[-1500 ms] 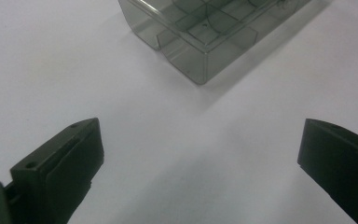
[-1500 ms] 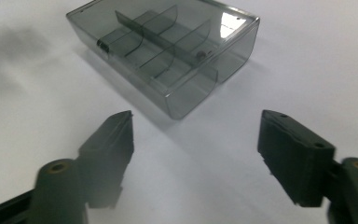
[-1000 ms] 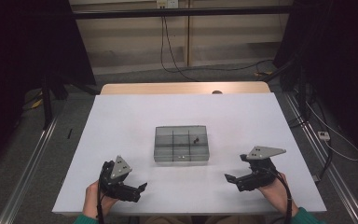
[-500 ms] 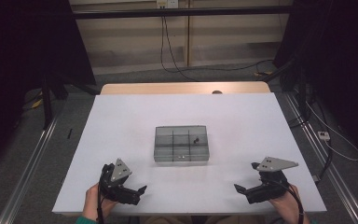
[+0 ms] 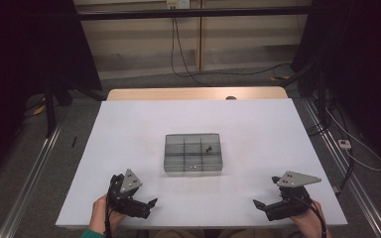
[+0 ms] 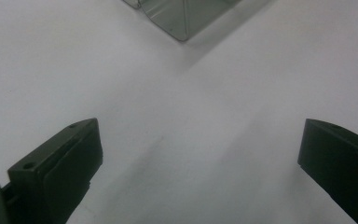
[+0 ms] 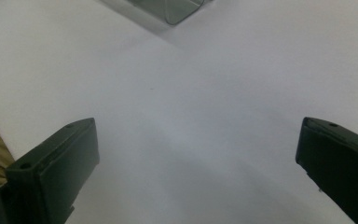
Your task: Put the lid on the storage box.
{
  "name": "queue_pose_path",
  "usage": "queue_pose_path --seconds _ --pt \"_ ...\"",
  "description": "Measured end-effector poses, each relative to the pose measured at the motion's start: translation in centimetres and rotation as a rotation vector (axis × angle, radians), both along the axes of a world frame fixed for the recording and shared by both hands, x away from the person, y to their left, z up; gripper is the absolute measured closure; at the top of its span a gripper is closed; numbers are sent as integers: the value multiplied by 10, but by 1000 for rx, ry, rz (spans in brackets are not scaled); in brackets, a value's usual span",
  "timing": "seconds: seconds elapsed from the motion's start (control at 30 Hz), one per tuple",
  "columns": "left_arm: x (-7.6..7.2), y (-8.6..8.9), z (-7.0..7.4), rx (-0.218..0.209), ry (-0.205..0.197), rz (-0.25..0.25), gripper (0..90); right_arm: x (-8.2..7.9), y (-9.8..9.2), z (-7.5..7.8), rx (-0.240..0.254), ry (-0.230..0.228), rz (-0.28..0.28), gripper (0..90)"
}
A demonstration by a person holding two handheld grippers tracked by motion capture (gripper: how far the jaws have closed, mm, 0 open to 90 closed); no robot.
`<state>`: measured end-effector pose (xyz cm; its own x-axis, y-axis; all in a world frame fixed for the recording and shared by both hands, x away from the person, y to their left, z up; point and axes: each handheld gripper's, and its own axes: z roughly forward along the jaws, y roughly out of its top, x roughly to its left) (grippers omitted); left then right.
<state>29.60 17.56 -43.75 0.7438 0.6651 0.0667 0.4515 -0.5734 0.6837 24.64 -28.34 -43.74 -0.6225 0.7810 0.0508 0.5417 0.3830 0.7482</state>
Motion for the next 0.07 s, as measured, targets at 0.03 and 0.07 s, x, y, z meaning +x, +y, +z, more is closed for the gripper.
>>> queue_pose_path --seconds 0.03,0.07 --pt "0 0 0 0 3 0 0 0 0 0 0 0 1 0" --pt "1 1 -1 0 4 -2 0 0 0 0 1 -2 2 0"
